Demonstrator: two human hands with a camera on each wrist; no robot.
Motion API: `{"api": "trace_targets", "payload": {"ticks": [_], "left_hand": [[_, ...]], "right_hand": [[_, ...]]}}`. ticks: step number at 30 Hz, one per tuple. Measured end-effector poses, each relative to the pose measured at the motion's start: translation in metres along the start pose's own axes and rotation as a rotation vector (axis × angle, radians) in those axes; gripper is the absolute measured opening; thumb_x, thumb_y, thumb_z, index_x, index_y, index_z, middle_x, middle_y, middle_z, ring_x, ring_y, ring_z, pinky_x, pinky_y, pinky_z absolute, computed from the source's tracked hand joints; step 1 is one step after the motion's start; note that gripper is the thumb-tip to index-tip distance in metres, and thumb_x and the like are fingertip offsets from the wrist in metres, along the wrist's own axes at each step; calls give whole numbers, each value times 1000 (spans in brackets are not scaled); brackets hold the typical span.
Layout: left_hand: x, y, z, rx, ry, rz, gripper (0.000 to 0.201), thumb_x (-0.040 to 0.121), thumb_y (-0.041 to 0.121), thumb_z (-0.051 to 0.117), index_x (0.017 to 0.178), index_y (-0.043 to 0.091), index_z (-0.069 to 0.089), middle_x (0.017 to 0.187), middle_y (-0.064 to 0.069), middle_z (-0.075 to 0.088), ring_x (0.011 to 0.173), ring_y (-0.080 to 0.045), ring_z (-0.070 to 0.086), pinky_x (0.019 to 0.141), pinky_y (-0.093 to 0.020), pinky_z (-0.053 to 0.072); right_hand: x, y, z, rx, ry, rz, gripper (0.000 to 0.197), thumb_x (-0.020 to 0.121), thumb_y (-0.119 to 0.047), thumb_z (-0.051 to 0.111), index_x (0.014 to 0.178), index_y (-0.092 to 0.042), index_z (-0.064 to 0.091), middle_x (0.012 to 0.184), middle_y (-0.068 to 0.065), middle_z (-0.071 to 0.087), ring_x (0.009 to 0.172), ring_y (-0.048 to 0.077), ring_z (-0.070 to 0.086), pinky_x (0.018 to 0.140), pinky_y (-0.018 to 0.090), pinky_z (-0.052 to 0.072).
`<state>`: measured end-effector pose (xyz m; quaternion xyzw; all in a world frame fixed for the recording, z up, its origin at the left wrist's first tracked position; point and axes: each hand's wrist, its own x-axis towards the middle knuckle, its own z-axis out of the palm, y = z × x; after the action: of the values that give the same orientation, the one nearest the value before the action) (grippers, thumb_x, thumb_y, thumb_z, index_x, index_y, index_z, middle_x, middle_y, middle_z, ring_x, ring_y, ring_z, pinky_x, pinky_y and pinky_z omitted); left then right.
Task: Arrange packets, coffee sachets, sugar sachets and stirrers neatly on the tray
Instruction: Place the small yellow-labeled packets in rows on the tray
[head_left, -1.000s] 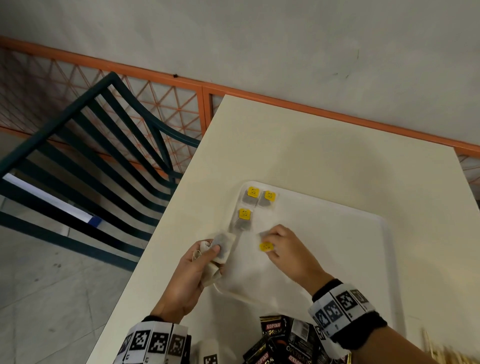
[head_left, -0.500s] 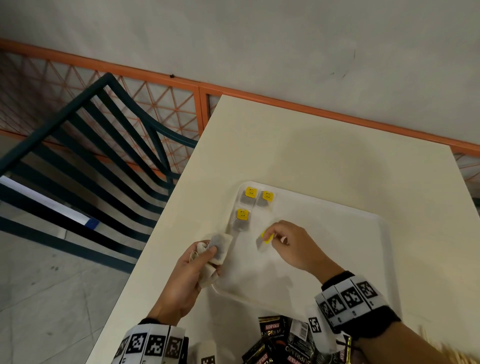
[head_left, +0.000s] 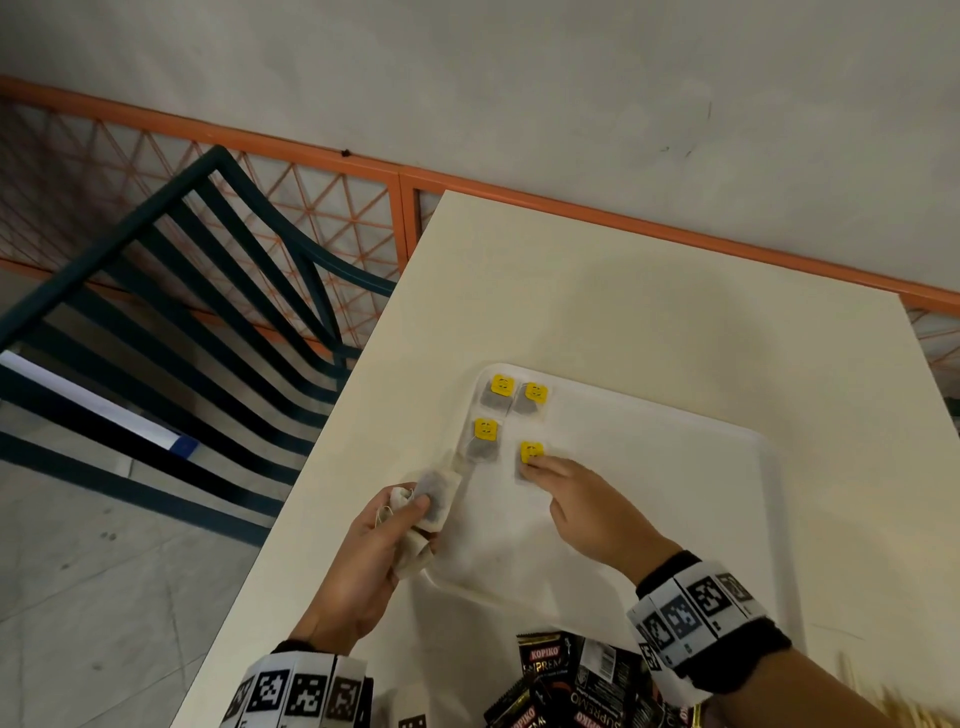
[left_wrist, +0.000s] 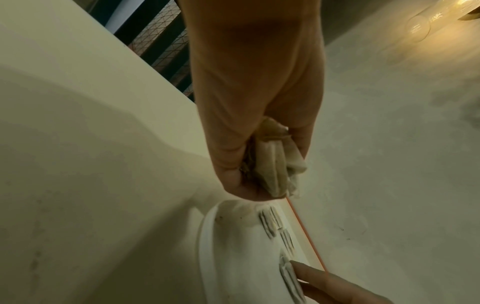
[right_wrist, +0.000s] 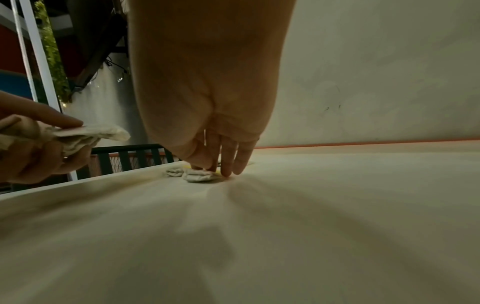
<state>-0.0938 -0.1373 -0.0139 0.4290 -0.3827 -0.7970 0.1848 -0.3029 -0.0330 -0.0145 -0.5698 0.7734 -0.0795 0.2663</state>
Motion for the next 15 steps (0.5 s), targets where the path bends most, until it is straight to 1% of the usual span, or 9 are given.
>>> {"api": "trace_targets", "payload": {"ticks": [3, 5, 8, 10, 15], "left_hand": [[0, 0, 2, 12, -9, -4, 17, 91, 15, 52, 105, 10, 59, 94, -10, 60, 88, -22, 55, 76, -34, 49], [-1, 0, 4, 14, -19, -7, 19, 91, 16, 52, 106, 10, 59, 94, -9, 61, 87, -20, 56, 74, -32, 49], [0, 0, 6, 14, -31, -9, 19, 91, 16, 51, 106, 10, 60, 93, -7, 64, 85, -18, 59, 70, -29, 51], [0, 1, 6, 5, -34, -12, 18, 91, 15, 51, 105, 11, 61, 93, -6, 65, 86, -18, 59, 70, -29, 52], [1, -1, 6, -31, -34, -24, 18, 92, 12, 50, 105, 13, 61, 90, -4, 66, 83, -16, 60, 68, -28, 52]], "right_hand": [[4, -5, 0, 22, -4, -8, 56, 90, 0, 35, 143, -17, 31, 152, -1, 27, 139, 16, 25, 112, 21, 16], [8, -9, 0, 22, -4, -14, 56, 90, 0, 35, 144, -17, 29, 152, -1, 25, 140, 16, 23, 112, 20, 14], [13, -13, -2, 26, -1, -7, 55, 91, -1, 35, 144, -16, 29, 152, -1, 25, 139, 17, 24, 111, 22, 17], [16, -14, -3, 27, 6, 0, 55, 91, -2, 36, 143, -16, 30, 151, 0, 27, 138, 18, 25, 111, 24, 21], [19, -17, -3, 16, -14, 1, 53, 92, -4, 37, 143, -14, 28, 150, 3, 26, 138, 19, 24, 111, 25, 21]]}}
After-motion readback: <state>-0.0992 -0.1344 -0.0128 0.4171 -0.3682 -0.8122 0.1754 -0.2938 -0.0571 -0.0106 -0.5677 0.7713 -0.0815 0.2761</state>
